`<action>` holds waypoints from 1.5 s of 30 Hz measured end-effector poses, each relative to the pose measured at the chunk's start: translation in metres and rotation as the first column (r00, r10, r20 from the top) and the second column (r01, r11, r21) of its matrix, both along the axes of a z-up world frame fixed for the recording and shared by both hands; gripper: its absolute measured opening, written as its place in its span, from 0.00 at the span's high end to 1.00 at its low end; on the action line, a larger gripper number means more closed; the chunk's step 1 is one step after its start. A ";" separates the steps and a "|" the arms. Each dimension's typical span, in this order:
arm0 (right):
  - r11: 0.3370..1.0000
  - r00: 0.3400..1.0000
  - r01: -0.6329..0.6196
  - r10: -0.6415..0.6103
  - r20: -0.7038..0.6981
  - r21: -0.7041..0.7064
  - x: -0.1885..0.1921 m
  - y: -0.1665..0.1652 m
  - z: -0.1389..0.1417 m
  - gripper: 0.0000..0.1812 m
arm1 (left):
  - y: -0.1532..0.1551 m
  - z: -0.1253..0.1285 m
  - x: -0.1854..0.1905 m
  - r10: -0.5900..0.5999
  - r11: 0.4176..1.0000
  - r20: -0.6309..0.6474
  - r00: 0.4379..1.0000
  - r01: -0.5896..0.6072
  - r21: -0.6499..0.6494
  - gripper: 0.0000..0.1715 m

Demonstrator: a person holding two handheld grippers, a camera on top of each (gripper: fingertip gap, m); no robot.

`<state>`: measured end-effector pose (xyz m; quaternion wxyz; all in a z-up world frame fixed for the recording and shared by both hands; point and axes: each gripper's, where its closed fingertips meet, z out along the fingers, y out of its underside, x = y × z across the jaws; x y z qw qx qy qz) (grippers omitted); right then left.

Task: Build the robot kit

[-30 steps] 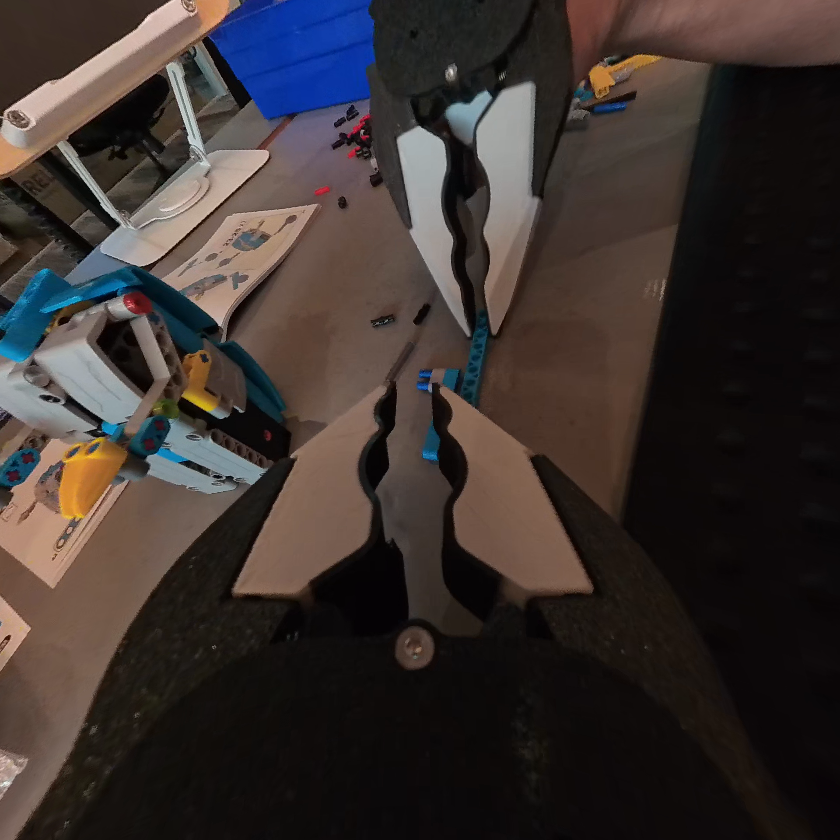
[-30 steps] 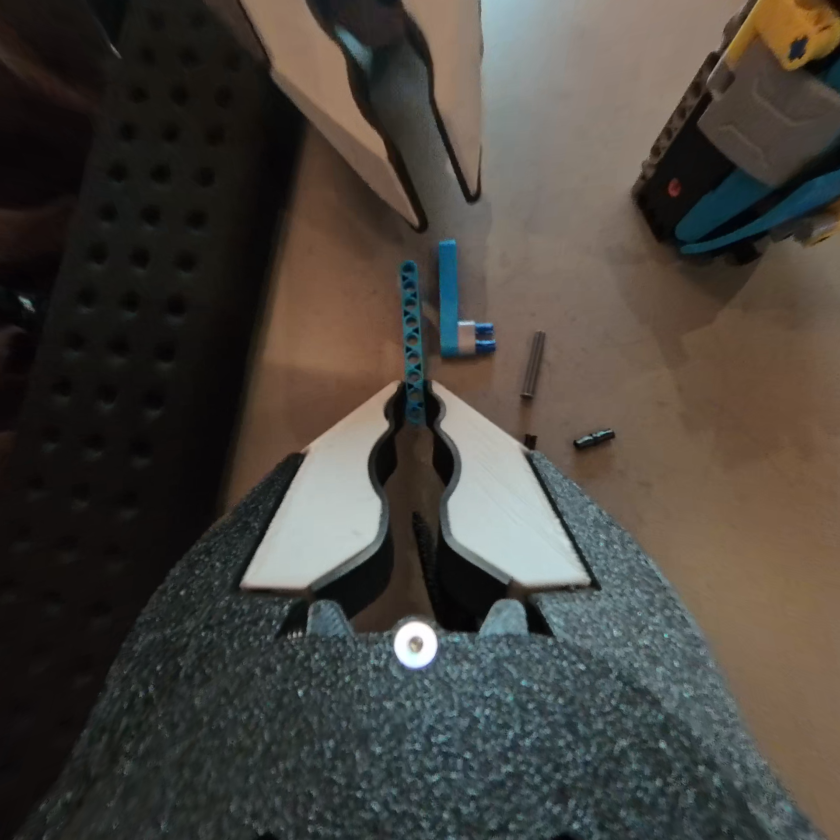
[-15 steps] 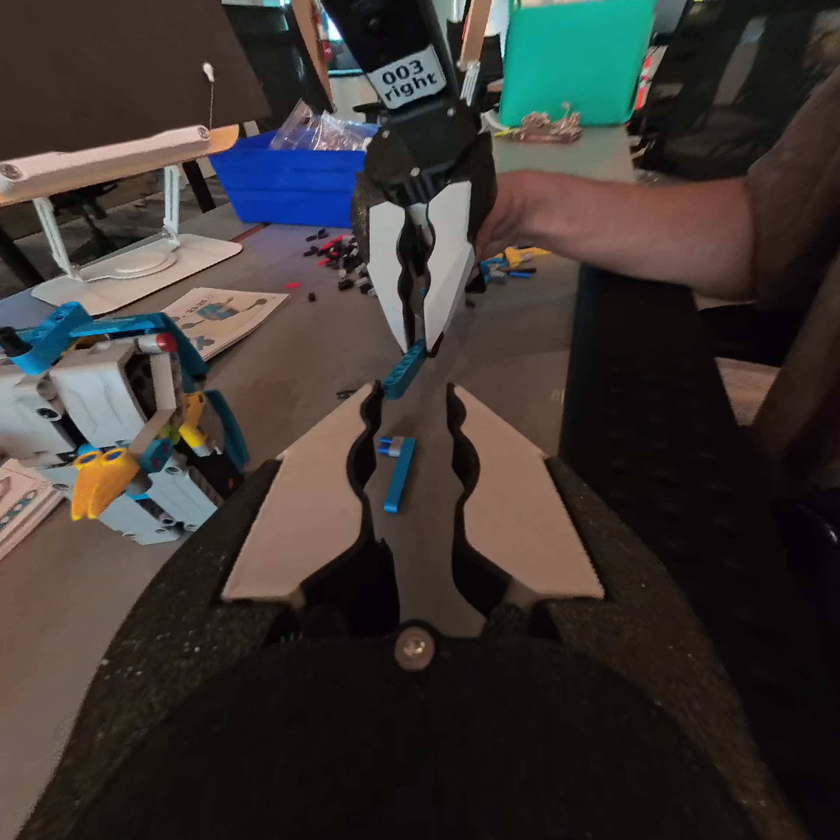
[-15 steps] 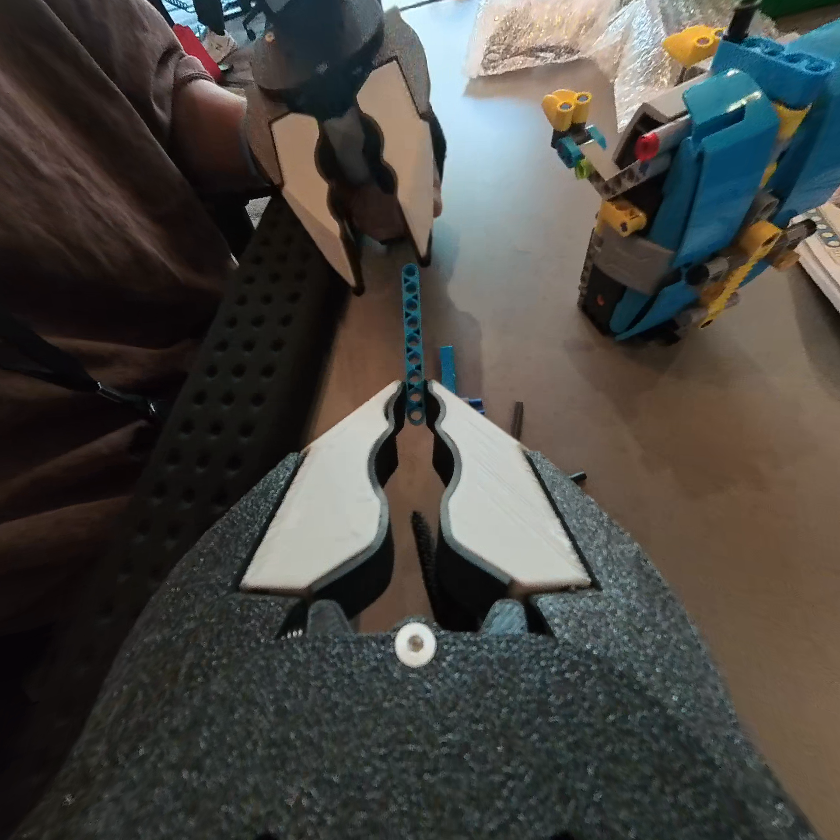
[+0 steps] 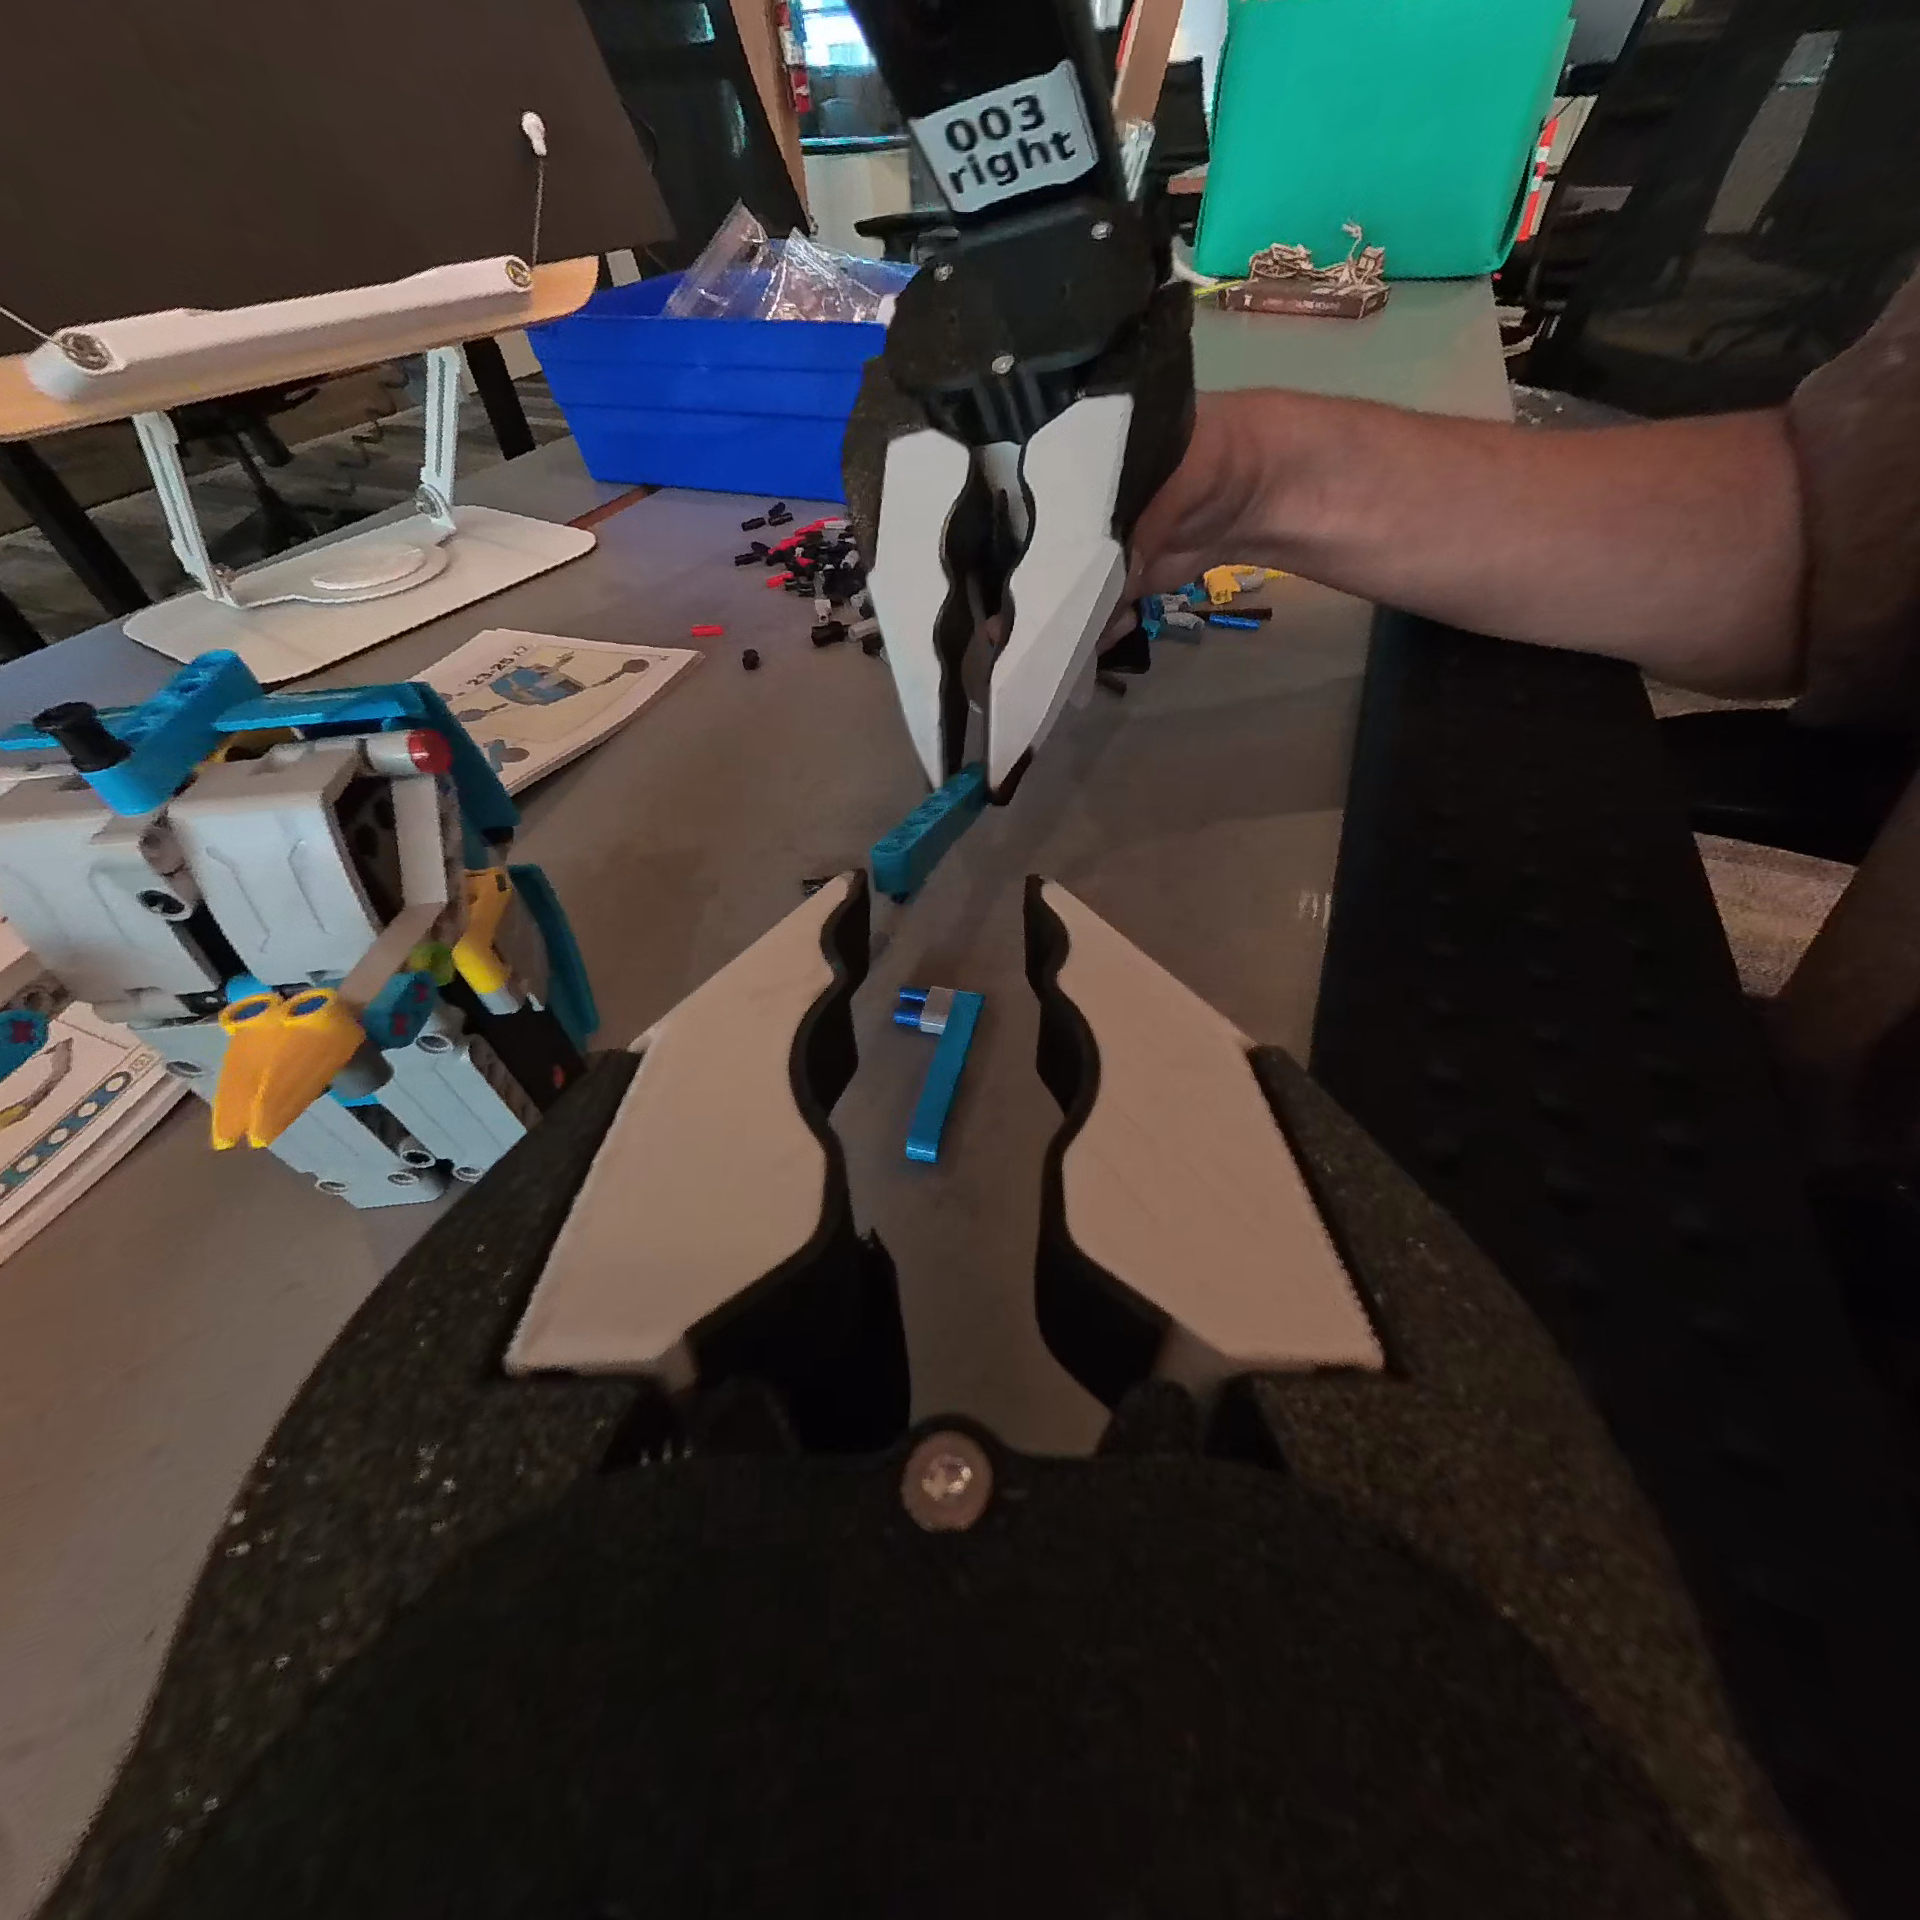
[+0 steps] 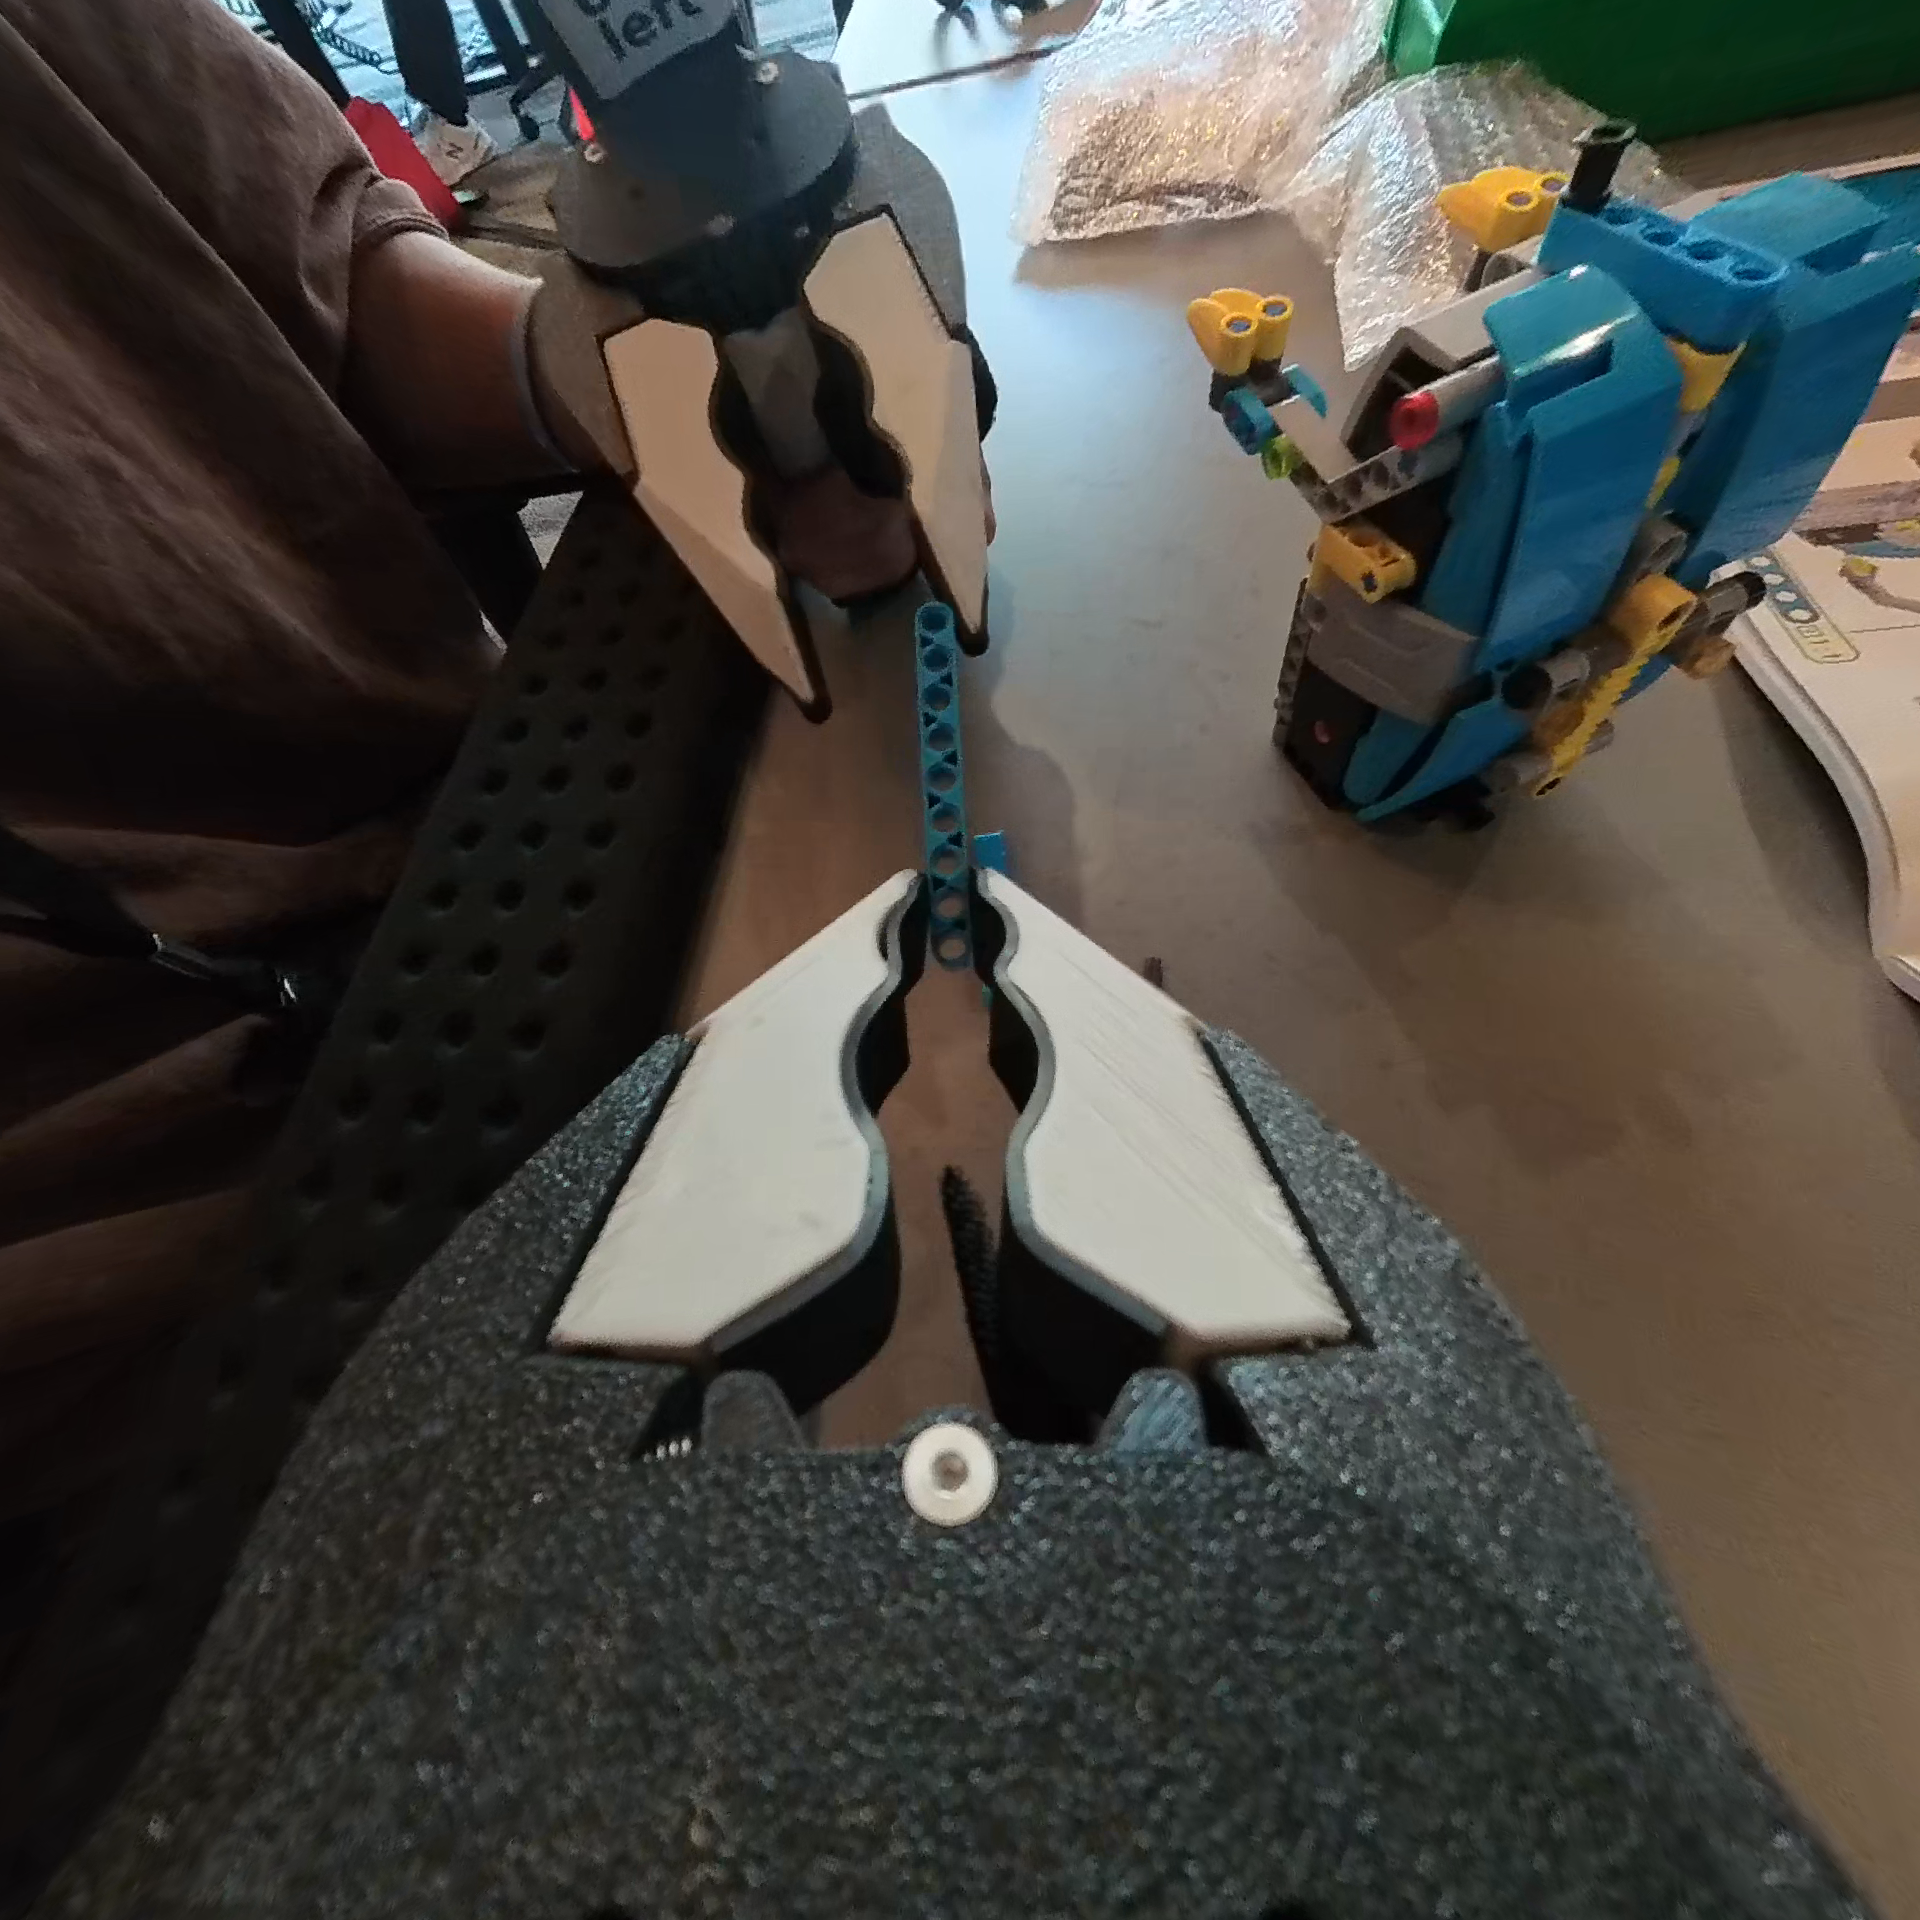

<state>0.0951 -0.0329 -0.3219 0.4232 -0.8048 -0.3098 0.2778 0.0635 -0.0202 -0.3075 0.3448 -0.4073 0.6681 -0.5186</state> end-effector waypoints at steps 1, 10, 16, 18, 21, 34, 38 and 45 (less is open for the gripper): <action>1.000 1.000 -0.003 0.003 -0.005 0.005 0.000 0.000 0.002 0.96 | 0.001 0.000 0.000 0.003 1.000 -0.001 1.000 -0.003 -0.002 0.83; 0.997 0.997 -0.046 0.049 -0.054 0.066 -0.012 -0.004 0.017 0.96 | -0.002 -0.003 0.001 -0.004 1.000 -0.010 1.000 0.004 0.018 0.83; 0.992 0.996 -0.082 0.083 -0.017 0.092 -0.025 -0.005 0.014 0.96 | -0.013 0.000 0.000 -0.038 0.999 0.009 0.999 0.037 0.023 0.90; 0.990 0.995 -0.092 0.094 -0.018 0.106 -0.029 -0.005 0.016 0.96 | -0.016 0.000 -0.002 -0.050 0.998 0.017 0.999 0.049 0.036 0.94; 0.988 0.995 -0.101 0.101 0.005 0.114 -0.034 -0.005 0.015 0.96 | -0.019 0.002 -0.004 -0.073 0.996 0.033 0.997 0.071 0.044 0.96; 0.979 0.995 -0.080 0.067 0.073 0.190 -0.034 -0.003 0.018 0.90 | -0.015 0.016 -0.006 -0.077 0.996 0.087 0.993 0.080 -0.035 0.96; 0.980 0.994 -0.064 0.046 0.101 0.190 -0.031 0.000 0.016 0.95 | -0.016 0.014 -0.005 -0.074 0.997 0.082 0.994 0.076 -0.024 0.96; 0.981 0.992 -0.073 0.053 0.112 0.179 -0.041 0.002 0.013 0.96 | -0.021 0.006 -0.005 -0.086 0.996 0.046 0.995 0.085 0.019 0.93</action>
